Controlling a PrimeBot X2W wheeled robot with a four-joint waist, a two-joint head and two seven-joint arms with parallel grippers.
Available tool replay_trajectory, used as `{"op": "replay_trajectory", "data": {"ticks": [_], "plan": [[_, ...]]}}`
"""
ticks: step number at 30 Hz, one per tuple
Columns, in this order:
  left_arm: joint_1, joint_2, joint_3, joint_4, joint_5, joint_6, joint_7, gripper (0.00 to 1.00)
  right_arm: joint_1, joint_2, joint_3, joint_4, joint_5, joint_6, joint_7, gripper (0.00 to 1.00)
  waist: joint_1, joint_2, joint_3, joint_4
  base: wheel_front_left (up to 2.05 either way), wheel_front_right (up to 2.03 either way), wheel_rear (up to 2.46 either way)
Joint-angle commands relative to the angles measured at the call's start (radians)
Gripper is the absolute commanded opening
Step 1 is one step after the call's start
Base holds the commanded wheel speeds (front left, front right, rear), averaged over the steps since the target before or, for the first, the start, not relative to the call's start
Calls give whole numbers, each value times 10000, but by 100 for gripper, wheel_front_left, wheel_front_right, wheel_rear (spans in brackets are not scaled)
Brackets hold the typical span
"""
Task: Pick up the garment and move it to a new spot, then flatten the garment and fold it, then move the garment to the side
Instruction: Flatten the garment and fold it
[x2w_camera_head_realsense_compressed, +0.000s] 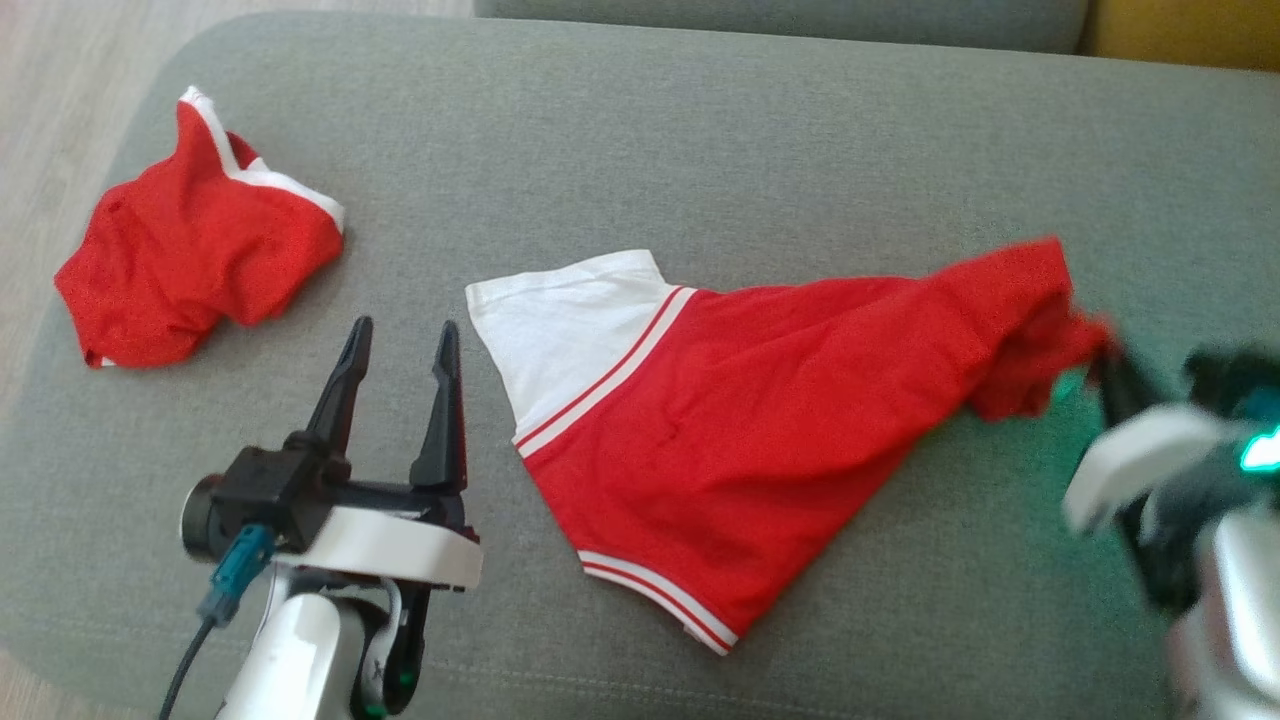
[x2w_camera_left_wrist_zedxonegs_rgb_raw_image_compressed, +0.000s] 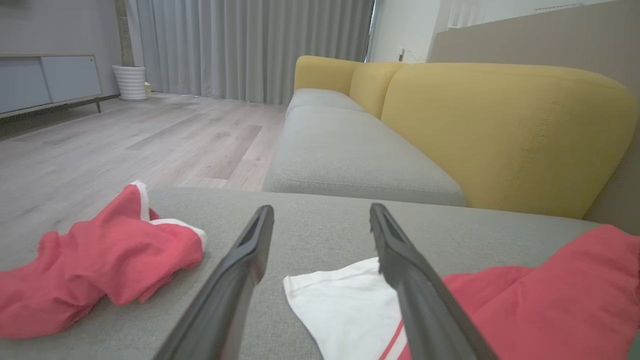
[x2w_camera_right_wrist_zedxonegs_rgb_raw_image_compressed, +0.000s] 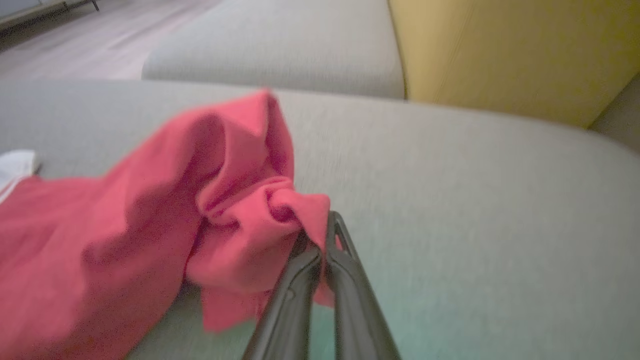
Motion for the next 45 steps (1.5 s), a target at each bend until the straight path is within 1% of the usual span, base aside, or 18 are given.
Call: {"op": "replay_trajectory", "data": {"ticks": [1,5,8,12,17,23,24,25,26,27,31,36,41,45], "plan": [[-483,9,442,-352,107,-95,-121,100,-718,-305,169,-504,-144,77,-167,0,0,0,24,-52,0,0,0],[-520,-107,565,-307,233,-246,-121,100,-1613,-778,174,-747,-367,77,-489,0,0,0,77,-205,0,0,0],[-564,-190,633,-292,315,-353,-121,100,-1827,-890,17,-787,-584,77,-850,0,0,0,147,-324,0,0,0],[-579,-288,705,-250,414,-467,-122,100,-1219,-582,-363,-265,-710,77,-780,0,0,0,172,-454,0,0,0],[-558,-363,828,-195,510,-589,-122,100,-205,-54,-493,457,-680,77,-580,0,0,0,146,-624,0,0,0],[-407,-364,1034,-126,629,-677,-122,100,557,443,-610,529,-674,77,-415,0,0,0,33,-887,0,0,0],[-388,-362,1064,-118,642,-693,-122,100,626,490,-608,480,-677,77,-410,5,0,0,29,-928,0,0,0],[-374,-359,1096,-98,656,-706,-122,100,686,531,-645,477,-664,77,-369,35,0,0,2,-975,0,0,0],[-352,-359,1120,-68,665,-724,-122,100,743,572,-681,473,-639,77,-330,78,0,0,-40,-1011,0,0,0],[-325,-358,1139,-35,673,-743,-122,100,778,615,-714,380,-609,77,-409,100,0,0,-83,-1044,0,0,0],[-129,-340,1245,85,697,-776,-122,100,945,768,-774,-279,-452,77,-818,100,0,0,-354,-1209,0,0,0],[159,-285,1364,192,733,-769,-122,100,1334,894,-535,-1681,-29,77,-1172,100,0,0,-747,-1394,0,0,0],[469,-215,1423,231,790,-703,-122,100,1764,938,-23,-3127,210,77,-1208,100,0,0,-1100,-1574,0,0,0],[675,-149,1368,276,843,-675,-122,100,2162,954,267,-3879,271,77,-1049,100,0,0,-1374,-1667,0,0,0]]}}
